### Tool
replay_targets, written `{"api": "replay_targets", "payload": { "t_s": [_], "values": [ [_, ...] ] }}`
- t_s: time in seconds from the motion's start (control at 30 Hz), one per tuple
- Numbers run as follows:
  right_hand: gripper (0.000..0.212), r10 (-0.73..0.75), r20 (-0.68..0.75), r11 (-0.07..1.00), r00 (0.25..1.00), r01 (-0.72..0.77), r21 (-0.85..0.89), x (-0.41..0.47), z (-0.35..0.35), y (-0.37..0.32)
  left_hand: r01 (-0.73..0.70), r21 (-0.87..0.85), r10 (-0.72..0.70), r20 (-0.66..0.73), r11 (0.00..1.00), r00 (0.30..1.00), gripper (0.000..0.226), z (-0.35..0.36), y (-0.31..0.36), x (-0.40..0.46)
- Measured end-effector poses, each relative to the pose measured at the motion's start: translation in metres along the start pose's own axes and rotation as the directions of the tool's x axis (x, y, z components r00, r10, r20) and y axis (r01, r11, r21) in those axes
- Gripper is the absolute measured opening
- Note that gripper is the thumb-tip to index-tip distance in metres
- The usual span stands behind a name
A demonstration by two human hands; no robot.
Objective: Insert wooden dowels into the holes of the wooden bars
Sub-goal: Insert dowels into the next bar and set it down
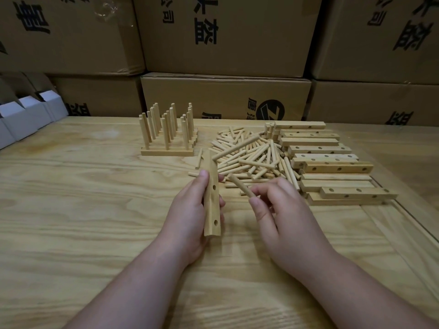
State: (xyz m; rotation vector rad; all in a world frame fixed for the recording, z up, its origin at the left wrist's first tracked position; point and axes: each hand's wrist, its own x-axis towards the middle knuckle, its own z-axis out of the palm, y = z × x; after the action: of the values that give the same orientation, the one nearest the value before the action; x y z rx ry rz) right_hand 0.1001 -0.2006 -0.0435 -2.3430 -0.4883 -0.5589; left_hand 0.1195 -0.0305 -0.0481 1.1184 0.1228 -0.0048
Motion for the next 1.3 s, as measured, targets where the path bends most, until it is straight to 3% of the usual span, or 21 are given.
{"api": "replay_targets", "payload": {
  "t_s": [0.17,0.47,0.6,1.03,1.3],
  "values": [
    [0.012,-0.047,0.038,0.998,0.998,0.045,0.048,-0.003,0.000,0.002,-0.056,0.111,0.051,0.044,0.992,0.998,0.037,-0.001,-0.002,-0.003],
    [0.017,-0.072,-0.111,0.992,0.991,0.084,0.098,-0.003,0.002,0.005,-0.084,0.157,0.074,0.067,0.984,0.995,0.047,0.000,-0.002,-0.004],
    [0.013,-0.113,-0.150,0.985,0.982,0.130,0.112,-0.001,0.001,0.007,-0.103,0.188,0.085,0.103,0.977,0.991,0.041,0.002,-0.002,-0.006],
    [0.020,-0.134,-0.111,0.988,0.985,0.141,0.056,0.001,-0.008,0.011,-0.127,0.286,0.099,0.112,0.950,0.989,0.043,0.005,0.000,-0.011],
    [0.019,-0.052,-0.080,0.992,0.995,0.061,0.114,-0.002,-0.007,0.011,-0.132,0.336,0.106,0.095,0.933,0.990,0.042,0.006,0.000,-0.014]
  ]
}}
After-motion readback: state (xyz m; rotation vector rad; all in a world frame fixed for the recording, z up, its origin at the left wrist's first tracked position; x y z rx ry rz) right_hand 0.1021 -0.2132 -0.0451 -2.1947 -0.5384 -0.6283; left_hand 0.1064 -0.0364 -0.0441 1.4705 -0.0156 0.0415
